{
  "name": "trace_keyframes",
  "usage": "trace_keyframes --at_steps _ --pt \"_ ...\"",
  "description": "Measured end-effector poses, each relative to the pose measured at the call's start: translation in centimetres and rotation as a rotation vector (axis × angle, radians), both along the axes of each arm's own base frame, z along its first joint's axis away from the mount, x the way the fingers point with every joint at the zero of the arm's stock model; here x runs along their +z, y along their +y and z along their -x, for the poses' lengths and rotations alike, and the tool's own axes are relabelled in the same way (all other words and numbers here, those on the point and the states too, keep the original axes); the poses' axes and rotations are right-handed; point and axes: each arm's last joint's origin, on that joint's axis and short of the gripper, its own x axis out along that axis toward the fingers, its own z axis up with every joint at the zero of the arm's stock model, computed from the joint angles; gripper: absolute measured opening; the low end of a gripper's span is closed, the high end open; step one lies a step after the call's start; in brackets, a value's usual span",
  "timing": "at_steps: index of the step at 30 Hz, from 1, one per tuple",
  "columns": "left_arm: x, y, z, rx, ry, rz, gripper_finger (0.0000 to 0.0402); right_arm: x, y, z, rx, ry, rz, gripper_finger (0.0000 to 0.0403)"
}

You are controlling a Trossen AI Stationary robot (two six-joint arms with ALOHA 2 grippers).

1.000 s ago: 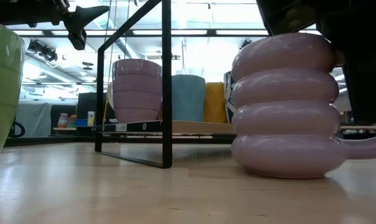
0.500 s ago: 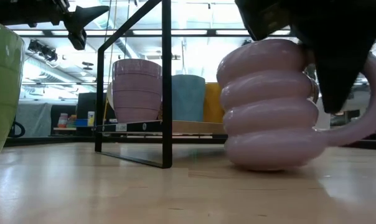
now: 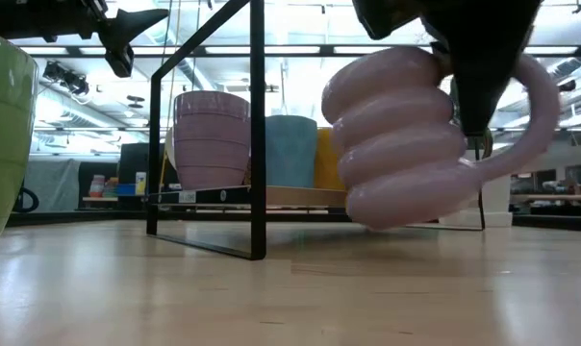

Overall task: Place coffee mugs
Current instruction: Put the violet mug on the shelf

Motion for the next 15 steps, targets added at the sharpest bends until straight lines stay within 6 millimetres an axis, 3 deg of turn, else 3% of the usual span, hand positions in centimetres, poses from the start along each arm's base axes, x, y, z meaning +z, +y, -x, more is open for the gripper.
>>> trace_keyframes --at_steps 5,15 --pt "0.0 0.0 0.0 0.0 0.0 0.0 0.016 0.6 -0.3 0.0 0.011 -0.004 0.017 0.0038" --pt "0.0 0.0 0.0 0.0 0.002 0.0 0.016 5.2 -1.6 2.1 -0.017 -0.165 0.057 0.0038"
